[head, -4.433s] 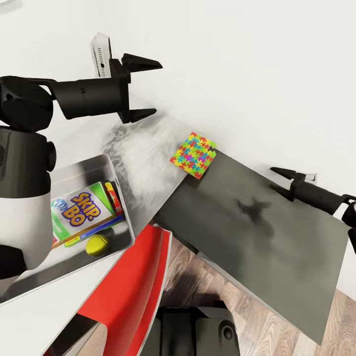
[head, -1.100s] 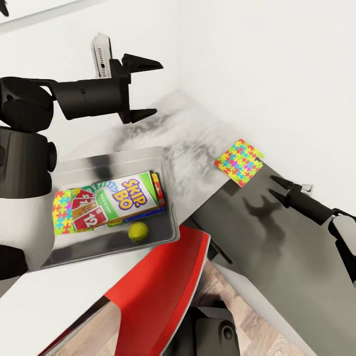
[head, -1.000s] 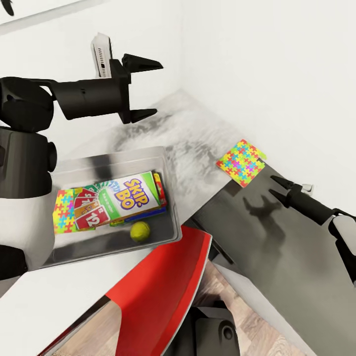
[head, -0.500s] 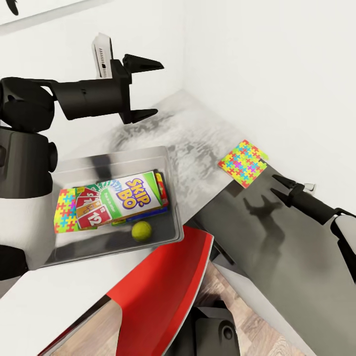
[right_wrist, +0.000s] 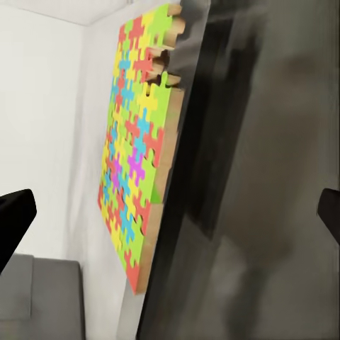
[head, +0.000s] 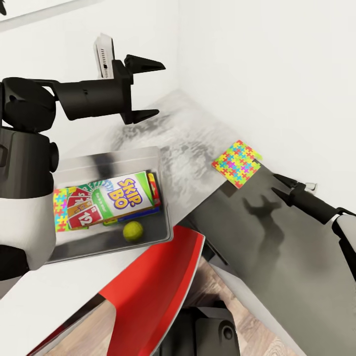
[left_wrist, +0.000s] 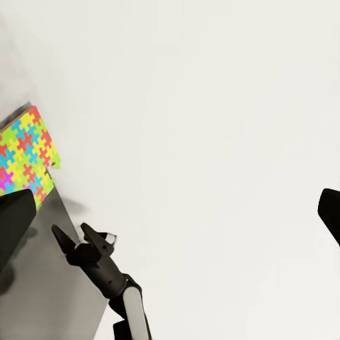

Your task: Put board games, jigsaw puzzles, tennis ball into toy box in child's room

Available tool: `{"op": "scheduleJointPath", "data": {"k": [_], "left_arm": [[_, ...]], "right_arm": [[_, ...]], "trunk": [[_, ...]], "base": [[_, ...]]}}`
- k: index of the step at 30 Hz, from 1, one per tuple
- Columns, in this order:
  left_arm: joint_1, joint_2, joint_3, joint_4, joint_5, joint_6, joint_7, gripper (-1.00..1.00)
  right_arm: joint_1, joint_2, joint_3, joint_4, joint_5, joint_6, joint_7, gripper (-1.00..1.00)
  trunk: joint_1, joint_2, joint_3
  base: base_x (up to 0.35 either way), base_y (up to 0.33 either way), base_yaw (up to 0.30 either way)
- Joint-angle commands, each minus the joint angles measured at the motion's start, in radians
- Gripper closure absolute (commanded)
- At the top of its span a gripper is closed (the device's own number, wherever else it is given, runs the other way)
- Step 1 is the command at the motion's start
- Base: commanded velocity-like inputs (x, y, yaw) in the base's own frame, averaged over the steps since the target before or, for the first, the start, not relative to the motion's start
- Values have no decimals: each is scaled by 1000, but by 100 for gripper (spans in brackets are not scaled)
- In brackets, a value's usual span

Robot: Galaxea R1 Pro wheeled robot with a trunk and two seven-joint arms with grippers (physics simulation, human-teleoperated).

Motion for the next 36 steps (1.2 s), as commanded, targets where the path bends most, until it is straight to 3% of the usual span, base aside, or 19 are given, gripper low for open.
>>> {"op": "scheduleJointPath", "data": {"k": [1, 36], "left_arm": [[-1, 0, 0, 0, 8, 0, 8, -100], [-1, -1, 1, 0, 8, 0, 7, -100]], "right_arm": [[-1, 0, -1, 0, -3, 7, 1, -100], [1, 8, 3, 0, -3, 15, -6, -100]], "trunk": [[1, -2, -1], [1, -2, -1]], "base": [[0, -92, 1], [0, -19, 0]]}}
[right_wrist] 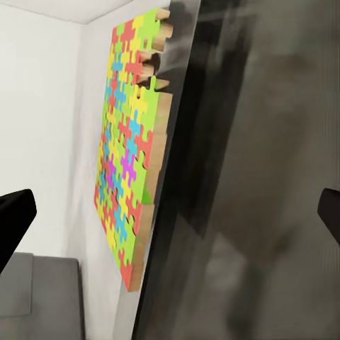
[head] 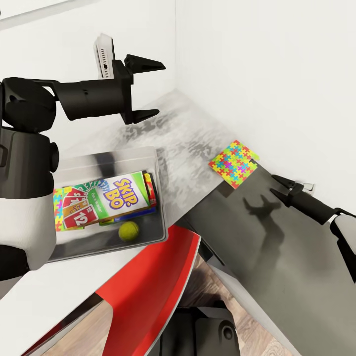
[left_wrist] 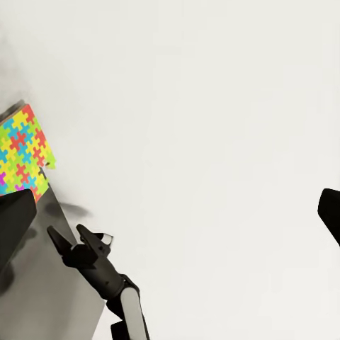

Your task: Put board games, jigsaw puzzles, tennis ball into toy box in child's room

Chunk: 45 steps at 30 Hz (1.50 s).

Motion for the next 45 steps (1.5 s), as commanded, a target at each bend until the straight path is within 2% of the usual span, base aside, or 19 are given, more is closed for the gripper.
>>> {"op": "scheduleJointPath", "data": {"k": [1, 33, 45], "left_arm": [[-1, 0, 0, 0, 8, 0, 8, -100], [-1, 0, 1, 0, 8, 0, 8, -100], [-1, 0, 1, 0, 8, 0, 7, -100]], "right_arm": [[-1, 0, -1, 0, -2, 7, 1, -100], [4, -1, -4, 0, -3, 8, -3, -100], [4, -1, -4, -1, -3, 8, -3, -100]], "trunk": [[1, -2, -1], [1, -2, -1], [1, -2, -1]], "base": [[0, 0, 0], [-1, 0, 0], [-104, -15, 0]]}}
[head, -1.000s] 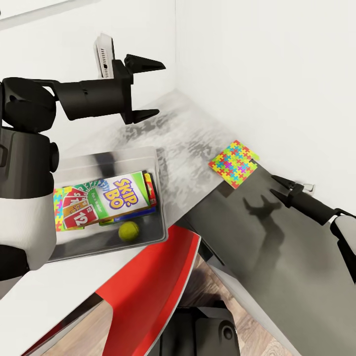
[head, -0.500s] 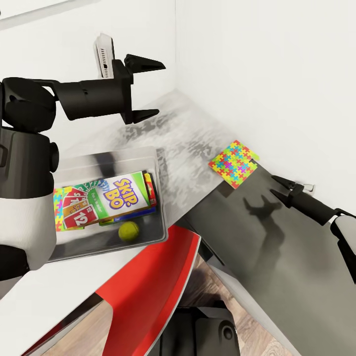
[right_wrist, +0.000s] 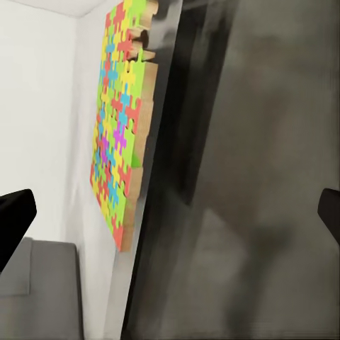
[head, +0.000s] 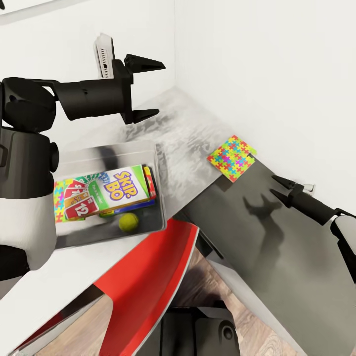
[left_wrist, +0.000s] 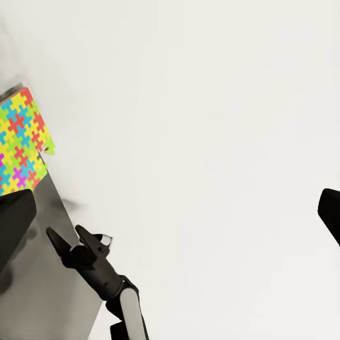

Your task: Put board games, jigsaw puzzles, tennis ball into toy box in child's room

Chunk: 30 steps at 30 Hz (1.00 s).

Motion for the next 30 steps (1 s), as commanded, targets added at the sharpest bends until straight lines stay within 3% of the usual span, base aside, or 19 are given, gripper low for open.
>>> {"op": "scheduleJointPath", "data": {"k": [1, 30], "left_arm": [[-1, 0, 0, 0, 8, 0, 8, -100], [-1, 0, 0, 0, 8, 0, 6, -100]], "right_arm": [[-1, 0, -1, 0, -2, 7, 1, -100], [-2, 4, 1, 12, 0, 0, 0, -100]], "trunk": [[1, -2, -1], [1, -2, -1]], "base": [[-36, -5, 0], [-4, -1, 0]]}}
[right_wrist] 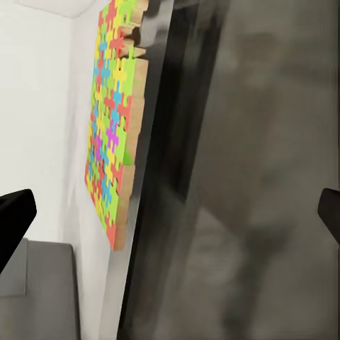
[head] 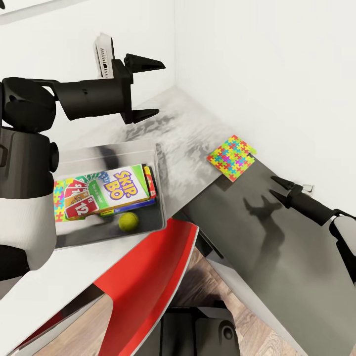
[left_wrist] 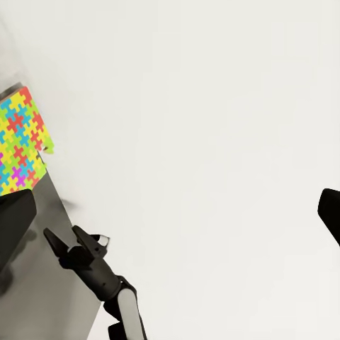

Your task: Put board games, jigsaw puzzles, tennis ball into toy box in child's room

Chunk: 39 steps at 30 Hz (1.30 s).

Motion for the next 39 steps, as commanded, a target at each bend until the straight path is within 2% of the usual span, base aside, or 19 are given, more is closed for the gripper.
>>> {"op": "scheduleJointPath", "data": {"k": [1, 11, 27, 39], "left_arm": [[-1, 0, 0, 0, 8, 0, 8, -100], [-1, -1, -1, 0, 8, 0, 6, -100], [-1, -1, 0, 0, 8, 0, 3, -100], [-1, -1, 0, 0, 8, 0, 2, -100]], "right_arm": [[-1, 0, -1, 0, -3, 7, 1, -100], [-4, 0, -2, 24, -3, 0, -8, -100], [-13, 0, -7, 69, -4, -10, -13, -100], [-15, -1, -8, 87, -5, -96, -17, -100]], "trunk": [[1, -2, -1], [1, -2, -1], [1, -2, -1], [1, -2, -1]], "base": [[0, 0, 0], [0, 0, 20], [0, 0, 133], [0, 0, 24]]}}
